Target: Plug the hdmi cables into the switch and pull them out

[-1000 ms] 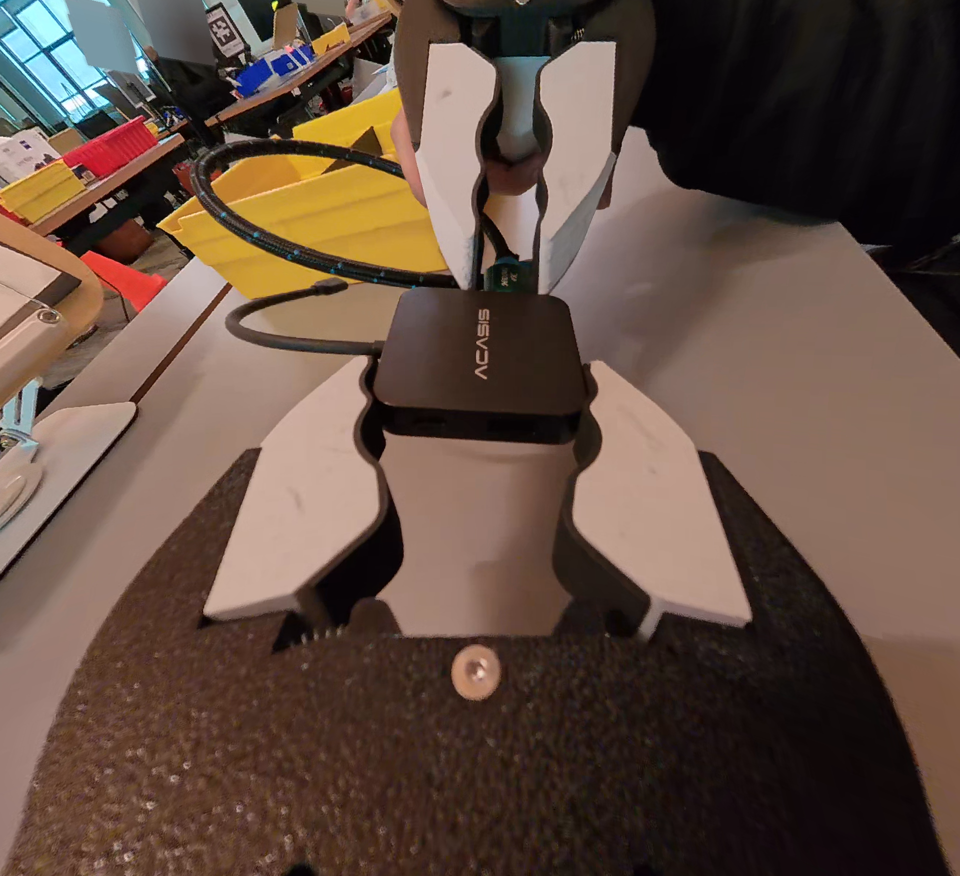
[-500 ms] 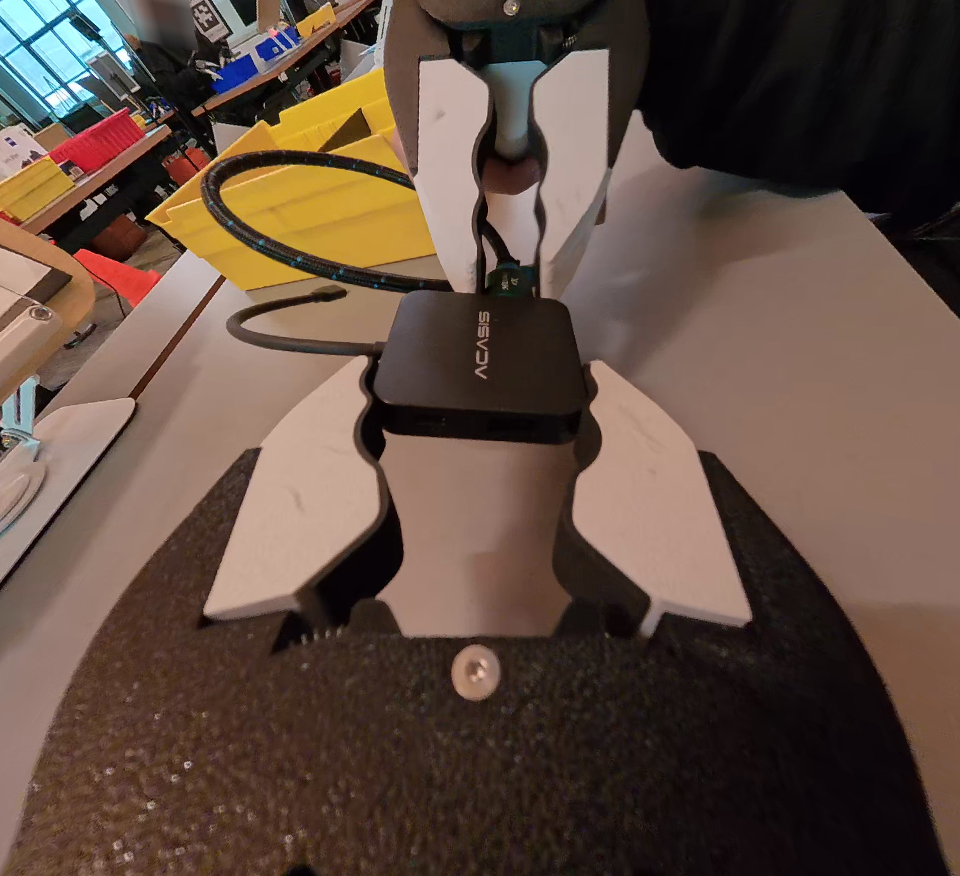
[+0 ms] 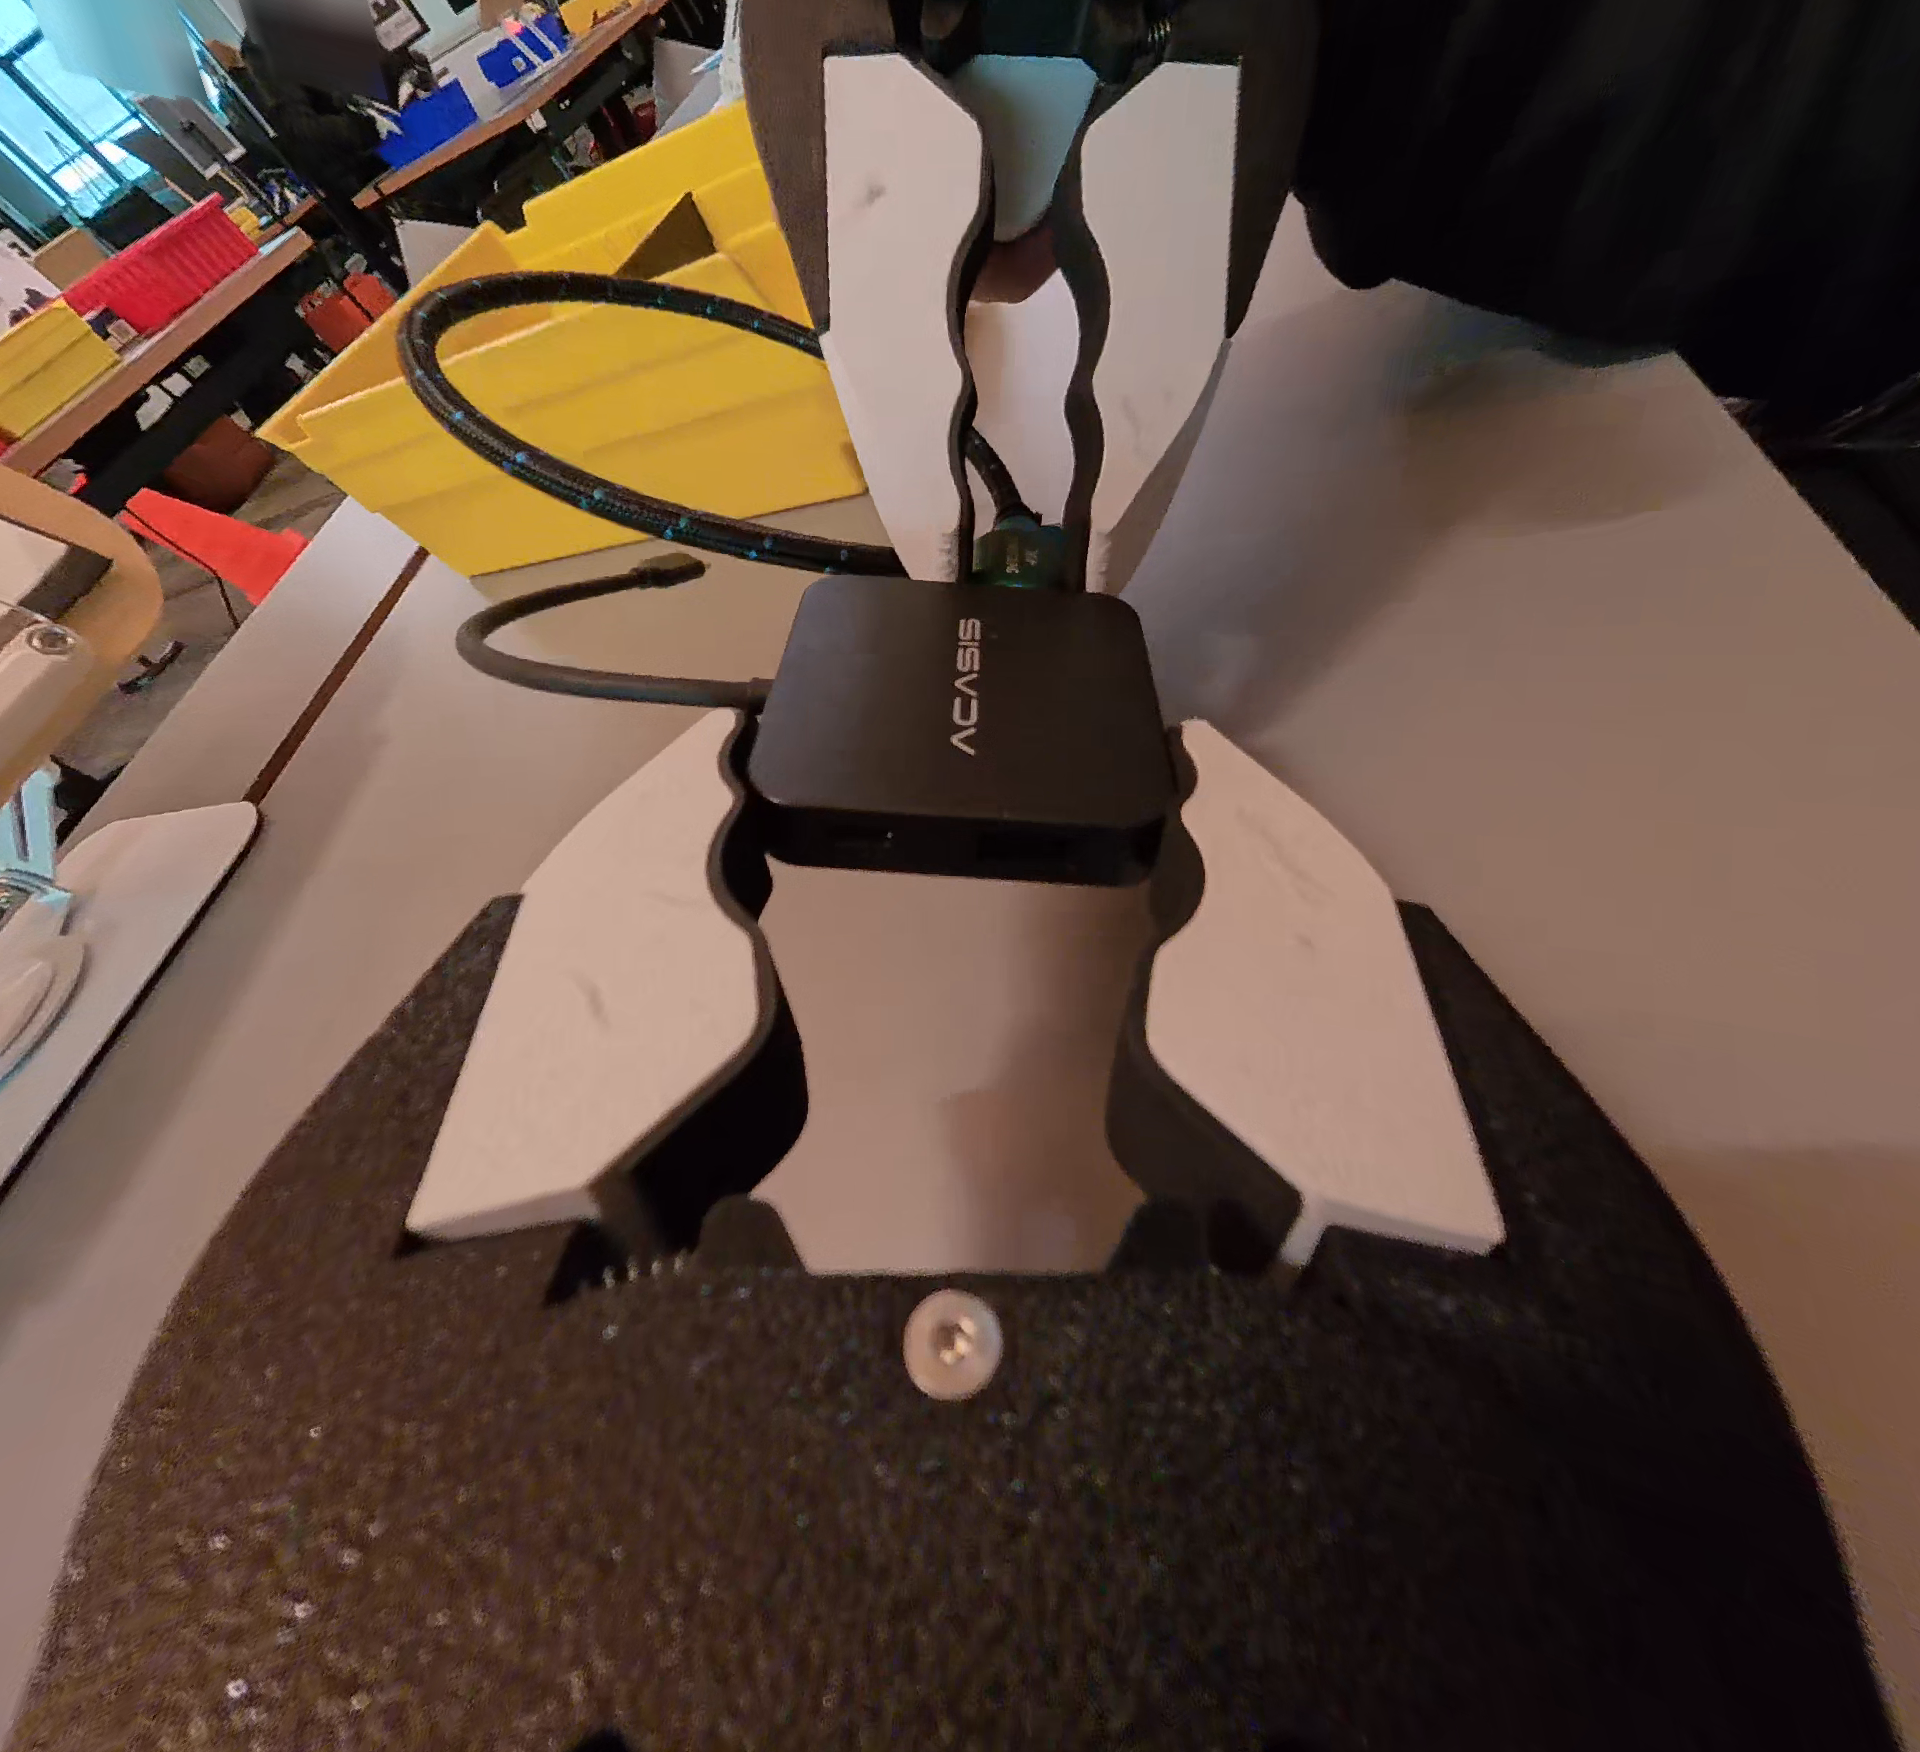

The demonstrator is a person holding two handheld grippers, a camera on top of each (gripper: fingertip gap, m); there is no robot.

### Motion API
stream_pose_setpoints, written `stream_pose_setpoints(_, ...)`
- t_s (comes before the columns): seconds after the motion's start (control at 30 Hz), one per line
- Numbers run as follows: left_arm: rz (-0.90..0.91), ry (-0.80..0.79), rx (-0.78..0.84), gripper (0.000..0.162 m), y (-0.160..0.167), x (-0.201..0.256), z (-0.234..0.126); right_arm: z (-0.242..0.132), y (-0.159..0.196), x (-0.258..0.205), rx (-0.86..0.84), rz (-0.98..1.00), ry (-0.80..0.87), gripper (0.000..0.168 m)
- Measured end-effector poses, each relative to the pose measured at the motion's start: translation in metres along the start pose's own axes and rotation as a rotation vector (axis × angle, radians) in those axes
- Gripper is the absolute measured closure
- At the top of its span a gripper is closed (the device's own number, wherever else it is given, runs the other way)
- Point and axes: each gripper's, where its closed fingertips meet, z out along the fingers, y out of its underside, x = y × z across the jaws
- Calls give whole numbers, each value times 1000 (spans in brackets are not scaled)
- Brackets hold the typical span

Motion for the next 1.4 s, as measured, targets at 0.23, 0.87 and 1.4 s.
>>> stream_pose_setpoints(0.23,-153,-256,202,90,-6,-61,-75,-80,6,48,113,34,351,147)
stream_pose_setpoints(0.87,-146,-134,148,90,0,-38,-41,-138,184,118,65,794,813,148)
stream_pose_setpoints(1.4,-89,-169,161,90,-7,-37,-34,-105,38,102,562,990,334,85)
